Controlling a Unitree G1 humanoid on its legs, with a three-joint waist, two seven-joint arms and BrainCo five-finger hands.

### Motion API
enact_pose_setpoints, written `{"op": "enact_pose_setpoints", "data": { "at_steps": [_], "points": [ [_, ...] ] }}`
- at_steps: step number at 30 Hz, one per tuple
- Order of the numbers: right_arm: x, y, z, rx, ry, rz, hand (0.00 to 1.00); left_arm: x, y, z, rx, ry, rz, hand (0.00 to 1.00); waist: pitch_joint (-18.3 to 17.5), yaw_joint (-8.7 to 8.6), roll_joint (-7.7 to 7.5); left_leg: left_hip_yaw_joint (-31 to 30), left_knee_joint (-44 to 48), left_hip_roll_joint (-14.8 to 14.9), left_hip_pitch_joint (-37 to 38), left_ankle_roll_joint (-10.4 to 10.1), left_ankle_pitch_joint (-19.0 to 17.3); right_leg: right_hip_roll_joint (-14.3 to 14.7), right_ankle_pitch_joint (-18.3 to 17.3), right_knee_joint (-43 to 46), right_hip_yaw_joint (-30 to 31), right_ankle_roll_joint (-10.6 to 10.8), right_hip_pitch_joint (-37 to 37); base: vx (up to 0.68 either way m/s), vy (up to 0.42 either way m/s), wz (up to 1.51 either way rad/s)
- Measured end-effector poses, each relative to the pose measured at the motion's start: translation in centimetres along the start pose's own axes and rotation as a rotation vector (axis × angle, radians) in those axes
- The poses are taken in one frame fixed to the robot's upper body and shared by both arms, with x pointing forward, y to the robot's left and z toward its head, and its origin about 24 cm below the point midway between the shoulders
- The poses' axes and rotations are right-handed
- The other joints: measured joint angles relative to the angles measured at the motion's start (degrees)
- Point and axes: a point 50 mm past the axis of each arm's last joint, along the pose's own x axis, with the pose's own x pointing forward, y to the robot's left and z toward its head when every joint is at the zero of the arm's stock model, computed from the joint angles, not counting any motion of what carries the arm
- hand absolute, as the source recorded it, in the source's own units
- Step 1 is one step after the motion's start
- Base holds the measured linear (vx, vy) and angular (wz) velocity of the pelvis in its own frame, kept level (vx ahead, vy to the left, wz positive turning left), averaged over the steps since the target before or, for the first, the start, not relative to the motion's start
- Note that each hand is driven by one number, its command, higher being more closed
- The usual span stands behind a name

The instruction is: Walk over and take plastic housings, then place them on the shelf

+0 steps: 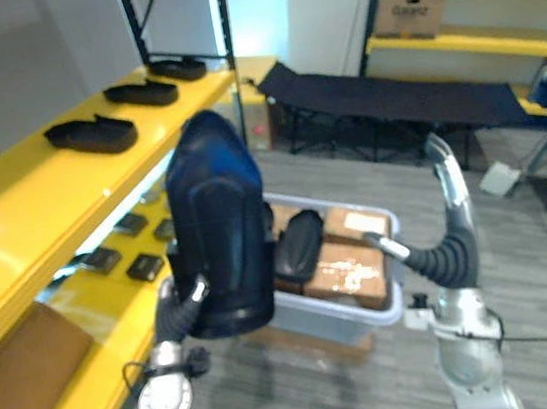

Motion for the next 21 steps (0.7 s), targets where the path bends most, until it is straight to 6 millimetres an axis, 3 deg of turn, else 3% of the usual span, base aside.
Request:
{"op": "enact_pose_setpoints", "data": {
  "at_steps": [2, 4, 6, 9, 12, 16, 18, 21],
  "points": [
    [-2.0, -0.5, -2.7, 0.014, 0.173, -0.019, 0.0, -0.5, 0.6, -0.3, -0.007, 0.029, 0.042, 1.0, -0.3, -0.01, 0.24, 0.6, 0.3, 0.0, 0.0, 0.0, -0.4, 0.0, 0.0, 0.0, 0.7, 0.0, -0.2, 0.03, 0.0, -0.18],
    [-5.9, -1.1, -7.1, 0.06, 0.458, -0.081, 0.0, -1.1, 1.2, -0.5, -0.023, 0.057, 0.095, 1.0, -0.8, -0.17, 0.56, 0.6, 0.3, 0.0, 0.1, 0.0, -0.7, 0.0, 0.0, 0.0, 0.7, 0.1, -0.2, 0.0, 0.0, 0.0],
    [-8.6, -1.5, -9.7, 0.043, 0.645, -0.128, 0.0, -1.5, 1.8, -0.5, -0.067, 0.083, 0.153, 1.0, -0.7, -0.14, 0.87, 0.6, 0.3, 0.0, 0.1, 0.0, -0.8, 0.0, -0.1, 0.0, 0.7, 0.1, -0.2, 0.0, 0.0, 0.0],
    [-10.5, -1.0, -11.8, -0.013, 0.786, -0.114, 0.0, -1.7, 3.4, -0.6, -0.101, 0.101, 0.271, 1.0, -0.5, 0.25, 1.53, 0.2, 0.4, -0.1, -0.1, 0.0, -0.8, 0.0, -0.3, 0.0, 0.3, 0.2, 0.4, -0.02, -0.008, 0.05],
    [-9.6, 0.3, -12.0, 0.008, 0.778, -0.093, 0.0, -1.6, 4.8, -0.1, -0.119, 0.084, 0.368, 1.0, -0.3, 0.63, 1.92, -4.0, 0.6, -0.6, -0.3, 0.0, -0.9, -0.5, -1.5, 0.0, -4.1, 0.5, 3.1, -0.02, -0.021, 0.7],
    [-7.1, 3.1, -12.0, 0.061, 0.711, -0.004, 0.0, -1.9, 6.3, 0.8, -0.108, 0.045, 0.447, 1.0, -0.3, 2.9, 1.85, -13.3, 2.6, -2.6, -3.5, 0.1, -0.6, -1.6, -3.5, 1.0, -13.5, 1.2, 6.4, 0.01, -0.012, 1.26],
    [-4.8, 5.3, -11.4, 0.1, 0.636, 0.065, 0.0, -2.4, 7.8, 0.6, -0.084, 0.057, 0.534, 1.0, 0.0, 5.4, 1.61, -19.1, 2.2, -4.1, -4.2, -0.2, 0.8, -2.0, -4.4, 1.5, -19.0, 1.7, 8.5, 0.06, -0.012, 1.29],
    [-2.8, 7.6, -10.3, 0.151, 0.559, 0.139, 0.0, -3.8, 9.5, -0.3, -0.061, 0.115, 0.633, 1.0, 0.2, 8.84, 0.78, -23.0, 2.4, -5.3, -4.2, -0.2, 0.9, -2.5, -6.0, 2.6, -23.0, 2.1, 10.5, 0.07, -0.026, 0.83]
  ]
}}
